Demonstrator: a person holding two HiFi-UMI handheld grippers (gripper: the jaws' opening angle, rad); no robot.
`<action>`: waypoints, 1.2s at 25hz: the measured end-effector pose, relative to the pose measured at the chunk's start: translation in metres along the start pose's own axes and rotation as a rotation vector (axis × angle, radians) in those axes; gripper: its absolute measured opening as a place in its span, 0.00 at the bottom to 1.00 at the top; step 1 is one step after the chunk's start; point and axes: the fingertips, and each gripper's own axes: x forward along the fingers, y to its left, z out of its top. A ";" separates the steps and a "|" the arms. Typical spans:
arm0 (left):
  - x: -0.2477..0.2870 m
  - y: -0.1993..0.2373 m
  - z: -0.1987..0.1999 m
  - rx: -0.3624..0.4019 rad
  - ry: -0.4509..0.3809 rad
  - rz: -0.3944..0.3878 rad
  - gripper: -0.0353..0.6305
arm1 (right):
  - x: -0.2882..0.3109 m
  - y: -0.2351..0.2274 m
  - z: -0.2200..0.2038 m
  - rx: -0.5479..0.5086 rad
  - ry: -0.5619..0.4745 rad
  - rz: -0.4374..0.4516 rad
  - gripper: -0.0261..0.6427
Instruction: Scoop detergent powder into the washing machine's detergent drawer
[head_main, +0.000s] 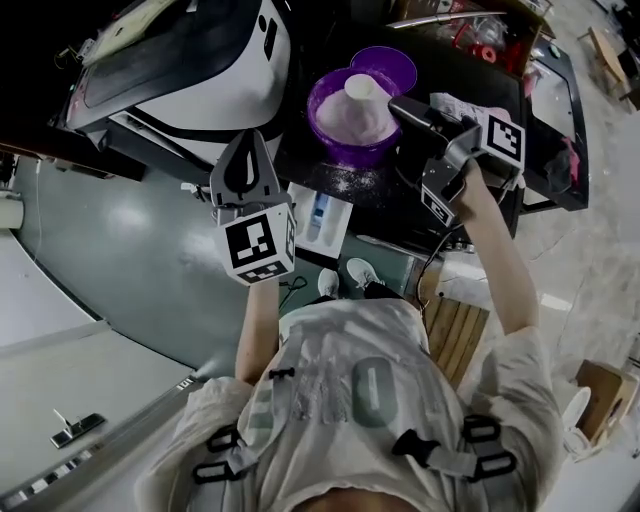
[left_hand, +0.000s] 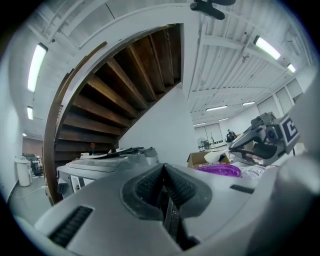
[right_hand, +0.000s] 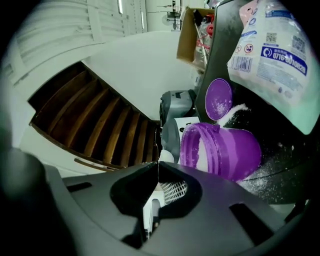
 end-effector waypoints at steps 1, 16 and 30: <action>0.002 -0.002 0.001 -0.003 -0.001 -0.004 0.09 | 0.000 0.003 -0.003 0.003 -0.005 0.013 0.06; -0.029 0.044 -0.012 -0.048 -0.018 0.087 0.09 | 0.020 -0.012 -0.119 0.092 0.023 0.101 0.06; -0.070 0.109 -0.044 -0.057 0.016 0.183 0.09 | 0.077 -0.027 -0.217 0.108 0.166 0.092 0.06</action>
